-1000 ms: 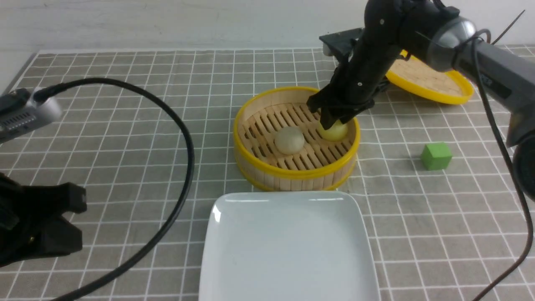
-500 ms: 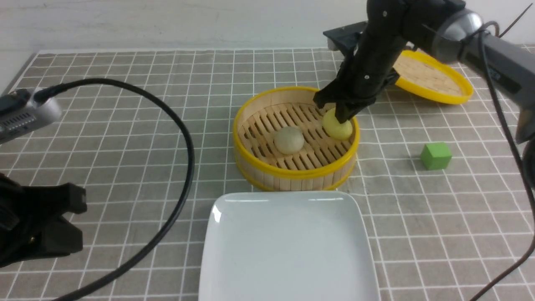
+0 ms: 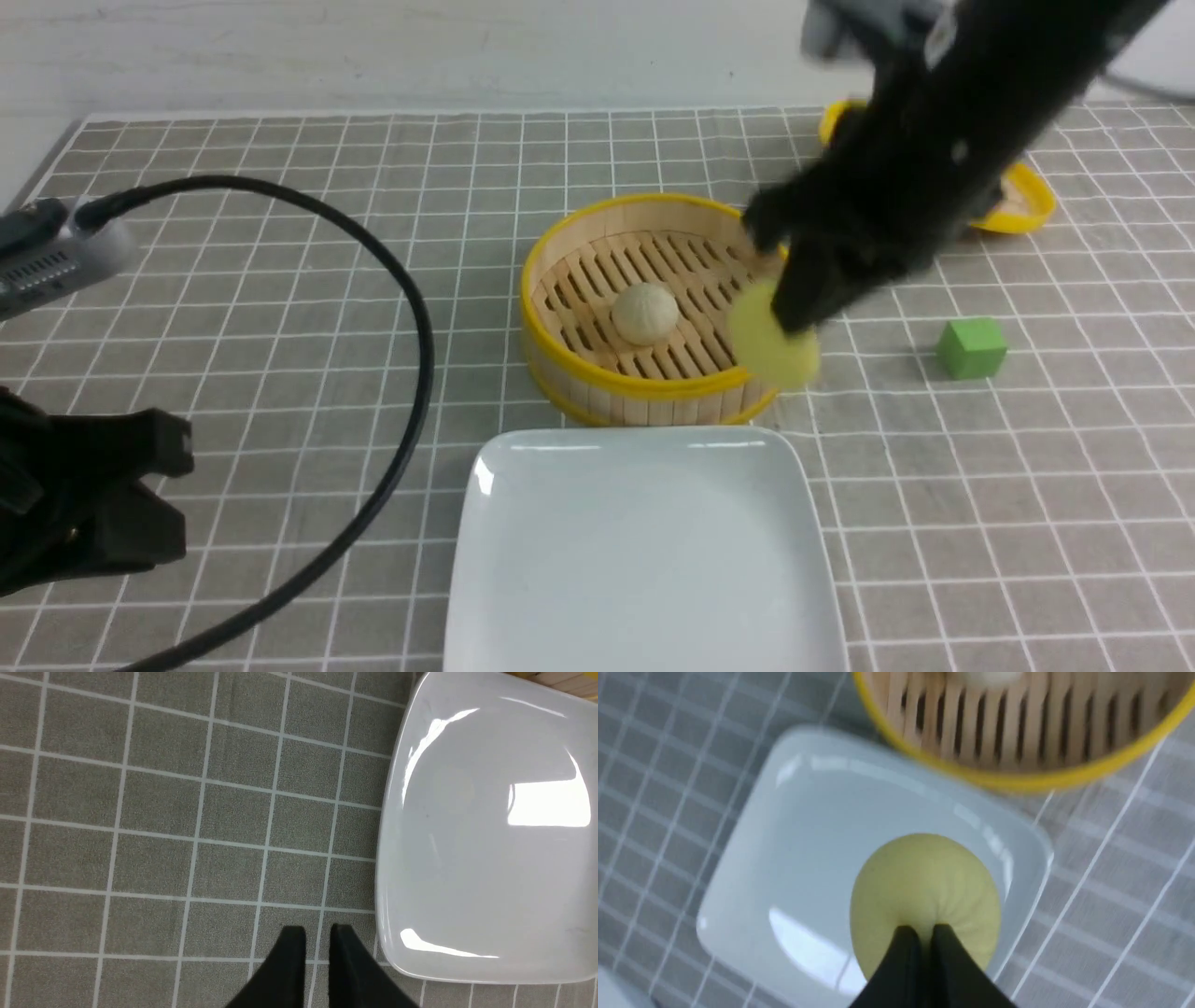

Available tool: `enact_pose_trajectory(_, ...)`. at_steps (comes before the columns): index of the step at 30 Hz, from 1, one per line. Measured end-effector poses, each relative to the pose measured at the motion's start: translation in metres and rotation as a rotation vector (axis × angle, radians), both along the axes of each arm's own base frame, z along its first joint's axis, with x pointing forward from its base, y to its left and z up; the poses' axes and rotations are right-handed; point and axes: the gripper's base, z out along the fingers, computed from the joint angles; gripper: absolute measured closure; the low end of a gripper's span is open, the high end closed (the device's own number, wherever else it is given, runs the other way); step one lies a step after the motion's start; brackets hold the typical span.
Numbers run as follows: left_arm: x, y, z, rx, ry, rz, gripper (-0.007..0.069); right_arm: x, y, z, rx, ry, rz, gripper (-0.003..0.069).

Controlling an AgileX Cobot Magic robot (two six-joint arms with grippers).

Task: Put the steamed buns into the plate on the grey tablecloth.
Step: 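Move the steamed bun from the bamboo steamer onto the white plate with the right gripper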

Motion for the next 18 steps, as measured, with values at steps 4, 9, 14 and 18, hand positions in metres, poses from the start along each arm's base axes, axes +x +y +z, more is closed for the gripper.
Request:
enact_pose_trajectory(4, 0.0, 0.0, 0.0, 0.0, -0.005, 0.001, 0.0512, -0.035, 0.02, -0.072, -0.06, 0.089, 0.045, 0.0617)
enact_pose_trajectory(9, 0.001, 0.0, 0.0, 0.0, -0.003, 0.002, 0.0495, -0.047, 0.029, -0.122, -0.089, 0.073, 0.039, 0.0538)
enact_pose_trajectory(14, 0.011, -0.001, 0.006, -0.032, -0.027, 0.038, 0.0447, -0.046, 0.03, -0.126, -0.094, 0.083, 0.045, 0.0373)
enact_pose_trajectory(18, 0.028, -0.004, 0.022, -0.072, -0.053, 0.042, 0.0383, -0.042, 0.03, -0.107, -0.094, 0.085, 0.099, 0.0333)
